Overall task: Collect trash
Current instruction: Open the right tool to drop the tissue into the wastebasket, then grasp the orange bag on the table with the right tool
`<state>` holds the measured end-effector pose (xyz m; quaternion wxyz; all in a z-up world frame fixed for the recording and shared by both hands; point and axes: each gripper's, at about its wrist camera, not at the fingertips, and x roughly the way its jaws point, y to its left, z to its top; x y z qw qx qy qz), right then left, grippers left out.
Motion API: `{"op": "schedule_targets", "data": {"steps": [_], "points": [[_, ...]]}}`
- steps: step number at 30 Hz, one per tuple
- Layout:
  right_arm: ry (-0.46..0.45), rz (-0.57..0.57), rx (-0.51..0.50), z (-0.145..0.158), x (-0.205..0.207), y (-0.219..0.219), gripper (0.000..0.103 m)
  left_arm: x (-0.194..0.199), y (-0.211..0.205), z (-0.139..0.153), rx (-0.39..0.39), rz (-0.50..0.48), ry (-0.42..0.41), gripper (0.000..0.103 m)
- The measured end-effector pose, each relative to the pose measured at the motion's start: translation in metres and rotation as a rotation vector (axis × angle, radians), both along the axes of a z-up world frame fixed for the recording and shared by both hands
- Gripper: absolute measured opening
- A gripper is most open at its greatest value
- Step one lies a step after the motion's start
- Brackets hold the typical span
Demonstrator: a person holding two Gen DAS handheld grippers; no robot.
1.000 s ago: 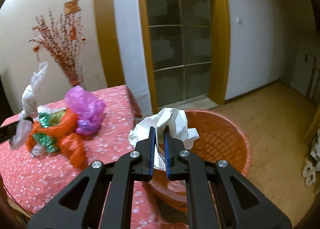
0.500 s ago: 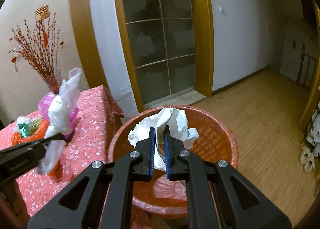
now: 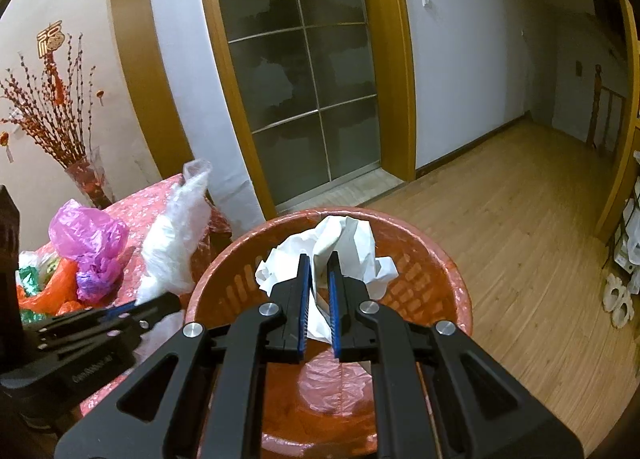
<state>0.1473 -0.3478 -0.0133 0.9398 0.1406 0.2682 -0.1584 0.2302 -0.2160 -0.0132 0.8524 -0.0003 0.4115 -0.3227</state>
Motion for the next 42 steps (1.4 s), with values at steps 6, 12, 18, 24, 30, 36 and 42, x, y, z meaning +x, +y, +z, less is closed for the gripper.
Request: {"op": "schedule_targets", "data": {"steps": [6, 12, 18, 24, 30, 36, 42], "points": [[0.011, -0.005, 0.029, -0.003, 0.004, -0.007, 0.013, 0.01, -0.008, -0.015, 0.015, -0.001, 0.019, 0.03], [0.012, -0.017, 0.038, -0.003, 0.004, -0.009, 0.041, 0.011, -0.005, -0.02, 0.024, 0.008, 0.023, 0.041], [0.003, -0.036, -0.014, 0.003, -0.003, -0.004, 0.058, 0.002, 0.017, -0.012, 0.044, 0.054, -0.027, 0.059], [0.003, -0.006, -0.041, 0.008, -0.008, 0.013, 0.062, -0.017, 0.051, 0.005, 0.065, 0.121, -0.1, 0.069], [0.003, 0.074, -0.04, 0.012, -0.006, 0.041, 0.062, -0.041, 0.101, 0.019, 0.112, 0.226, -0.185, 0.075], [0.012, 0.193, -0.044, 0.012, 0.003, 0.089, 0.062, -0.053, 0.16, 0.022, 0.124, 0.346, -0.195, 0.077], [0.027, 0.338, -0.057, 0.011, 0.017, 0.139, 0.065, -0.06, 0.229, 0.02, 0.13, 0.483, -0.19, 0.078]]}}
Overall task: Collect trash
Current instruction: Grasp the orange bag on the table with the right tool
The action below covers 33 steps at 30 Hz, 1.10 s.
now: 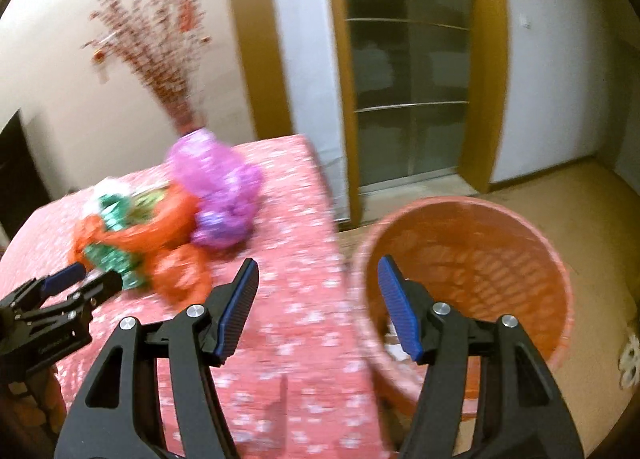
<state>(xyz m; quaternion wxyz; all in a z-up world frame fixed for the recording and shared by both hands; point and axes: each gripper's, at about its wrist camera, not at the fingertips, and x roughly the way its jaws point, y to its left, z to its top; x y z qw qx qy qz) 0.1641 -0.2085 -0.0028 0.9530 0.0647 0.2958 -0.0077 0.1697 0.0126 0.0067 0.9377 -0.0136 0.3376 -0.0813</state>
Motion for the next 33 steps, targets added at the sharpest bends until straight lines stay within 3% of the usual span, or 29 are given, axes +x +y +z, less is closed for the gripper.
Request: {"op": "schedule_targets", "data": {"steps": [10, 22, 24, 26, 29, 33], "points": [[0.039, 0.188, -0.028, -0.015, 0.031, 0.068, 0.077, -0.007, 0.097, -0.004, -0.013, 0.209, 0.006, 0.078], [0.174, 0.291, -0.095, -0.044, 0.076, 0.115, 0.077, 0.019, 0.132, -0.014, -0.025, 0.255, 0.029, 0.078], [0.189, 0.298, -0.092, -0.047, 0.078, 0.116, 0.073, 0.026, 0.135, -0.016, -0.033, 0.252, 0.037, 0.078], [0.205, 0.306, -0.072, -0.049, 0.079, 0.115, 0.061, 0.032, 0.133, -0.017, -0.037, 0.248, 0.041, 0.078], [0.203, 0.304, -0.059, -0.049, 0.076, 0.111, 0.054, 0.043, 0.128, -0.017, -0.033, 0.238, 0.042, 0.078], [0.191, 0.304, -0.062, -0.044, 0.065, 0.109, 0.052, 0.047, 0.123, -0.014, -0.038, 0.224, 0.035, 0.078]]}}
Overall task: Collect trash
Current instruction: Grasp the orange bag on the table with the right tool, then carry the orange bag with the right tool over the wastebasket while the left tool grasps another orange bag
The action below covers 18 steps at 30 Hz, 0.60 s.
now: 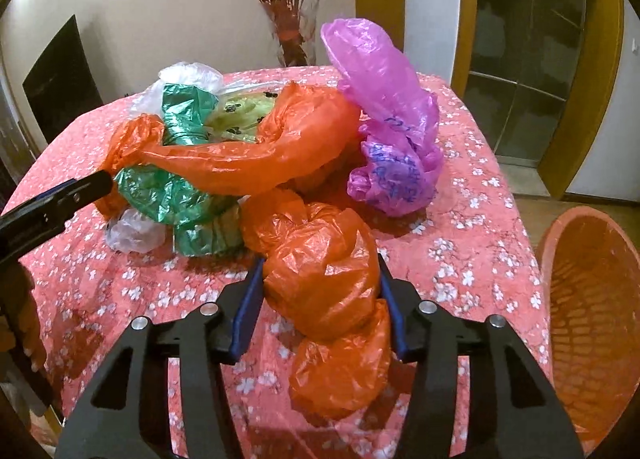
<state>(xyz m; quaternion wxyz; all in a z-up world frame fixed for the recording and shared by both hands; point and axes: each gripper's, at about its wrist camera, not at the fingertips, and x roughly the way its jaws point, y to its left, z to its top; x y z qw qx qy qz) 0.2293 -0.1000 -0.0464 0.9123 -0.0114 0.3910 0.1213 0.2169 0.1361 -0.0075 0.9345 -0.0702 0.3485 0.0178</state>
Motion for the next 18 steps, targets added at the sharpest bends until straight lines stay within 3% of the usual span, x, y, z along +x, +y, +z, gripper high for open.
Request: {"op": "schedule_targets", "data": {"steps": [4, 12, 18], "points": [[-0.019, -0.005, -0.005, 0.005, -0.008, -0.004, 0.052, -0.004, -0.006, 0.003, 0.016, -0.016, -0.016, 0.078], [-0.014, -0.032, 0.019, 0.007, -0.015, -0.016, 0.052, 0.014, -0.014, -0.012, 0.071, -0.012, 0.045, 0.077], [-0.007, -0.05, 0.023, 0.004, -0.019, -0.023, 0.052, 0.025, -0.013, -0.015, 0.056, -0.026, 0.057, 0.049]]}}
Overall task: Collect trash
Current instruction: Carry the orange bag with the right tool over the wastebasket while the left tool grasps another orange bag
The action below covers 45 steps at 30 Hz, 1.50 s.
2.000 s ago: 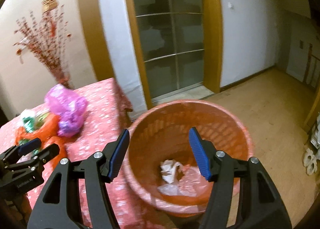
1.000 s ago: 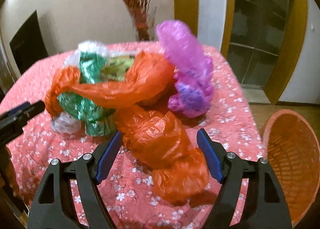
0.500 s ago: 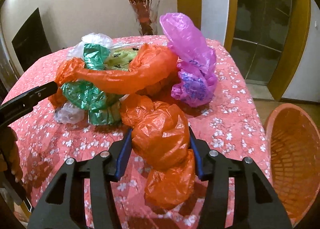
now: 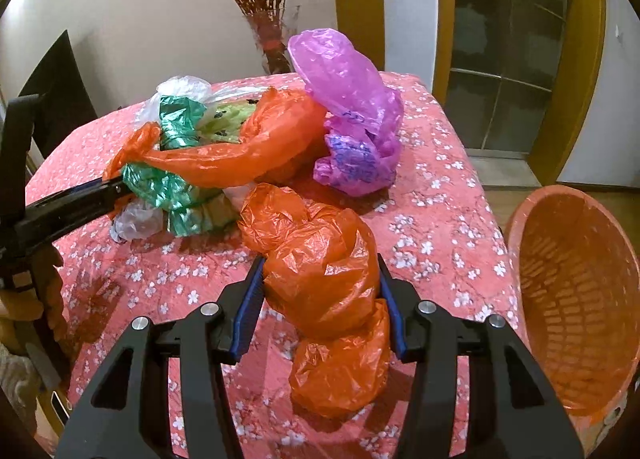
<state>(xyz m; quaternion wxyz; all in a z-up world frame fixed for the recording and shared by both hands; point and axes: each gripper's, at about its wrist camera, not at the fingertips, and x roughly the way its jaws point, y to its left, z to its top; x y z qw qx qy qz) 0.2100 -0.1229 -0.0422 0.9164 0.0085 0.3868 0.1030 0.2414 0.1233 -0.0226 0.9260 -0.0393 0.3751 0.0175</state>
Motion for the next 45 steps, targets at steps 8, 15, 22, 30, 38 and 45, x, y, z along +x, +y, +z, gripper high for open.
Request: {"op": "schedule_targets", "data": {"steps": [8, 15, 22, 30, 38, 45], "points": [[-0.02, -0.024, 0.022, 0.007, -0.009, -0.01, 0.052, -0.019, 0.01, 0.014, -0.022, 0.004, -0.046, 0.039], [-0.068, -0.047, 0.048, 0.024, -0.022, -0.023, 0.052, -0.048, 0.011, 0.038, -0.05, 0.011, -0.093, 0.038], [-0.118, -0.081, 0.071, 0.041, -0.035, -0.039, 0.052, -0.066, -0.003, 0.063, -0.088, -0.023, -0.128, 0.038], [-0.188, -0.147, 0.077, 0.057, -0.056, -0.069, 0.052, -0.081, -0.059, 0.092, -0.107, -0.15, -0.169, 0.038], [-0.245, -0.265, 0.056, 0.069, -0.075, -0.11, 0.052, -0.078, -0.134, 0.101, -0.129, -0.297, -0.172, 0.038], [-0.264, -0.379, 0.046, 0.07, -0.086, -0.15, 0.052, -0.075, -0.196, 0.094, -0.154, -0.405, -0.147, 0.038]]}}
